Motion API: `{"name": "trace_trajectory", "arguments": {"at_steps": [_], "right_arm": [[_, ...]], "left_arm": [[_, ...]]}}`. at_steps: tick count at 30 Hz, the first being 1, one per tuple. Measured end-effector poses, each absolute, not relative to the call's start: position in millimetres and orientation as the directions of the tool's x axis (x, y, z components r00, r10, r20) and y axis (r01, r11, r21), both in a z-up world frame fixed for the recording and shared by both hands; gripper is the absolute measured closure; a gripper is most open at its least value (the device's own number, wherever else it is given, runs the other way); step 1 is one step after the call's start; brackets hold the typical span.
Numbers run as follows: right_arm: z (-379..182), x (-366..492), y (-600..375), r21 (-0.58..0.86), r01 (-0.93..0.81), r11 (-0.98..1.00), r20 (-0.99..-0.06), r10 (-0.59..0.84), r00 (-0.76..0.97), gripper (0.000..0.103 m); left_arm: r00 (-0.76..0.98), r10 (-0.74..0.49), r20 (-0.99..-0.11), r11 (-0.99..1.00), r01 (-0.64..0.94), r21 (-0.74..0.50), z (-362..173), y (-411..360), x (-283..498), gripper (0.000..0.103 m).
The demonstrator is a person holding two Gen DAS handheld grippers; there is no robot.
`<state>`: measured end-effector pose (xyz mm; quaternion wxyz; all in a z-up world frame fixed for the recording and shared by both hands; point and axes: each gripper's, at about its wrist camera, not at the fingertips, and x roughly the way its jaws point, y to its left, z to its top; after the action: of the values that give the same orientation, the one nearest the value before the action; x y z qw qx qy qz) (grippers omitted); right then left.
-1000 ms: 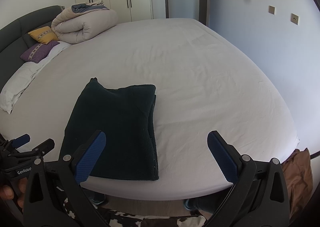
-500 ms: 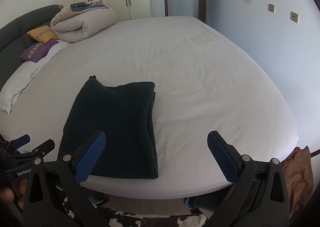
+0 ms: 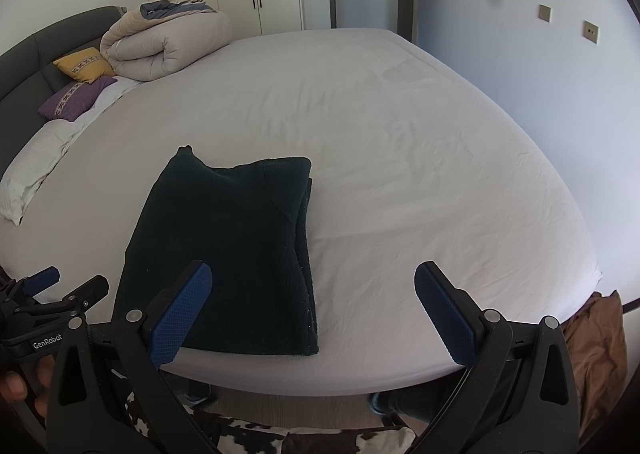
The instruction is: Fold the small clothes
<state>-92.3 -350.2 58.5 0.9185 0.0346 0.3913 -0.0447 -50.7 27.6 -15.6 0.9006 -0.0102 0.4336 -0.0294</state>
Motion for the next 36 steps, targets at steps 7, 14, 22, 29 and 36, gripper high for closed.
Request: {"name": "trace_trajectory", "arguments": {"at_steps": [7, 14, 22, 29, 36], "right_arm": [[53.9, -88.5, -347.6, 0.029, 0.109, 0.994, -0.726, -0.054, 0.685, 0.0], [53.3, -88.3, -346.7, 0.029, 0.109, 0.994, -0.728, -0.054, 0.684, 0.0], [52.4, -87.6, -346.2, 0.029, 0.108, 0.994, -0.727, -0.053, 0.684, 0.0], [52.3, -87.5, -345.5, 0.029, 0.108, 0.994, -0.727, -0.053, 0.684, 0.0], [51.2, -87.5, -344.9, 0.029, 0.109, 0.994, -0.729, -0.053, 0.683, 0.0]], "left_arm": [[0.618, -0.064, -0.784, 0.998, 0.046, -0.044, -16.6, 27.9, -49.5, 0.0], [0.615, -0.065, -0.786, 0.998, 0.049, -0.044, -17.5, 28.6, -48.7, 0.0], [0.616, -0.064, -0.785, 0.998, 0.051, -0.042, -17.9, 28.1, -48.9, 0.0], [0.615, -0.065, -0.786, 0.998, 0.05, -0.043, -18.0, 27.9, -49.3, 0.0], [0.615, -0.064, -0.786, 0.998, 0.05, -0.042, -18.4, 27.4, -49.3, 0.0]]}}
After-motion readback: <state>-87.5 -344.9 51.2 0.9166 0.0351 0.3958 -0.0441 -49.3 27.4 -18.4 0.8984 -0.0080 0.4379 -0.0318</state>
